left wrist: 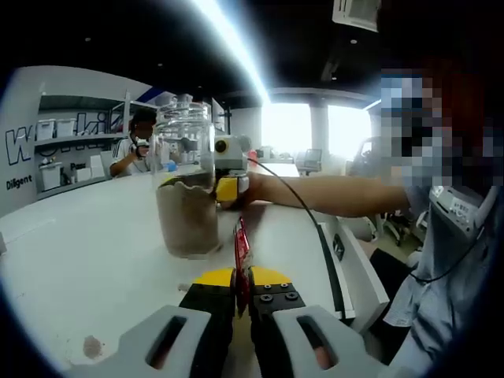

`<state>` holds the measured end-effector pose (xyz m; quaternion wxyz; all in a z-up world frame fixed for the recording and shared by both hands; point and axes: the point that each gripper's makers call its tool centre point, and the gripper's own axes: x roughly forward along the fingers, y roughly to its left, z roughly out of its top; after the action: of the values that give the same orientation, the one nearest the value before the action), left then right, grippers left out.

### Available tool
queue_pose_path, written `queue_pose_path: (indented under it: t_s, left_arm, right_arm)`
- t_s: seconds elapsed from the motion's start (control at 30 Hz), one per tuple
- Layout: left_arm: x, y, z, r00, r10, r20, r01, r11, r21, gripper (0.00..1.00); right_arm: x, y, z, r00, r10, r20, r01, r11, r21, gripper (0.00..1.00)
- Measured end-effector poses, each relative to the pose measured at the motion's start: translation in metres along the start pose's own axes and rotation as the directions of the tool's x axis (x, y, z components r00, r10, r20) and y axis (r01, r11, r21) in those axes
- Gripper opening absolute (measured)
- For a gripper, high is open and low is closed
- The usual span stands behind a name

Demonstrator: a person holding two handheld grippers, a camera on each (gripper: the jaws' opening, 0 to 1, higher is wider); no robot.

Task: Tear open the coffee pouch, take out the coffee, and pour the coffee from the pouch into the cup

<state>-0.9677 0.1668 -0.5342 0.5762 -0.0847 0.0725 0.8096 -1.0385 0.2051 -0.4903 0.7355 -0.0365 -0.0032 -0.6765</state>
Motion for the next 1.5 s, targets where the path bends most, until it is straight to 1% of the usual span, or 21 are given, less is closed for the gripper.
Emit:
queue_pose_path:
  t_s: [0.6, 0.97, 1.5]
  left_arm:
    - [0.0, -0.001, -0.001, 1.0, -0.005, -0.004, 0.005, 1.0, 0.0, 0.08]
    - [0.001, -0.001, -0.001, 1.0, -0.006, -0.005, 0.006, 1.0, 0.003, 0.08]
    - [0.001, -0.003, -0.001, 1.0, -0.01, -0.003, 0.01, 1.0, 0.004, 0.08]
  right_arm:
    - [0.003, 0.01, -0.001, 0.999, 0.035, -0.006, -0.035, 0.999, 0.007, 0.53]
    - [0.001, 0.007, -0.001, 0.999, 0.043, -0.006, -0.043, 0.999, 0.011, 0.53]
    - [0.004, 0.014, -0.002, 0.997, 0.08, -0.013, -0.08, 0.997, 0.012, 0.53]
